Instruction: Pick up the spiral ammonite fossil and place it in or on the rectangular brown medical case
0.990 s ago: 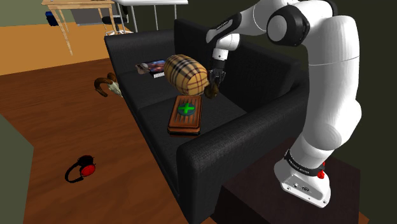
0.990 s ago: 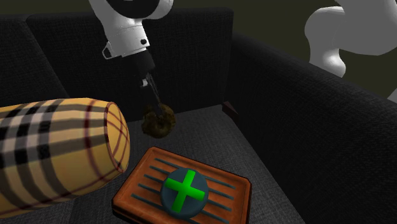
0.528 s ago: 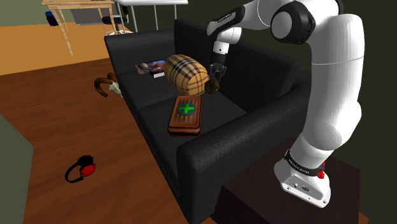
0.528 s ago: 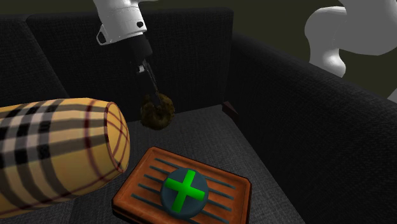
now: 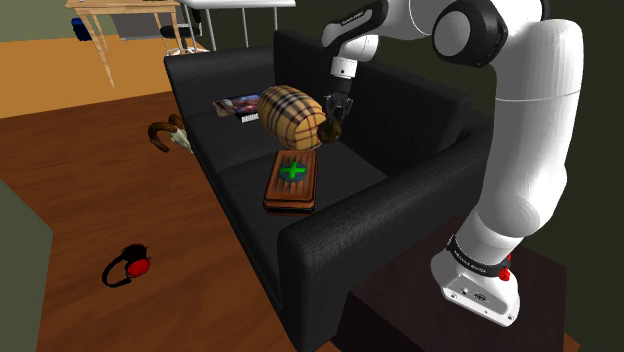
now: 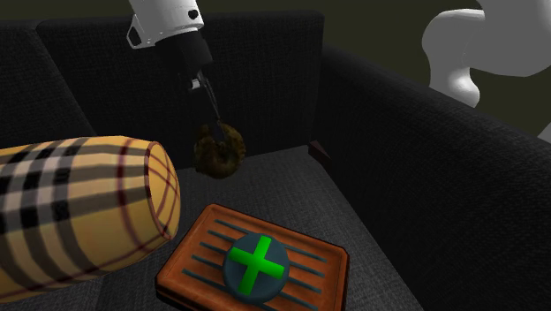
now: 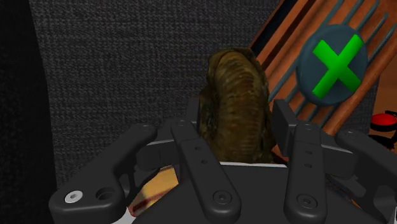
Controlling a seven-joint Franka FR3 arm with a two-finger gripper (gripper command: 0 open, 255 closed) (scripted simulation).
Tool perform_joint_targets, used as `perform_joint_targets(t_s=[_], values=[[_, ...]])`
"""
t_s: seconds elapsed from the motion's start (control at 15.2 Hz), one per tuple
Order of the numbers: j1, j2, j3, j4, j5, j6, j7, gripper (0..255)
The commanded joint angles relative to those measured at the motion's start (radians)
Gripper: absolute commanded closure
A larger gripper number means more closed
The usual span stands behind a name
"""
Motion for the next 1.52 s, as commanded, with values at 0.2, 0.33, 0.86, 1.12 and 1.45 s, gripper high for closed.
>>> perform_joint_targets(t_s=[0.2,0.33,0.86,1.12,1.45], values=[[0.073,-0.022,0.037,-0.018,0.008,0.026,0.102,255],[0.101,-0.027,0.052,-0.021,0.011,0.037,0.142,255],[0.189,-0.010,0.102,-0.012,0.026,0.085,0.265,255],[0.189,0.012,0.105,-0.035,0.034,0.126,0.250,255],[0.189,0.042,0.109,-0.059,0.047,0.177,0.231,255]])
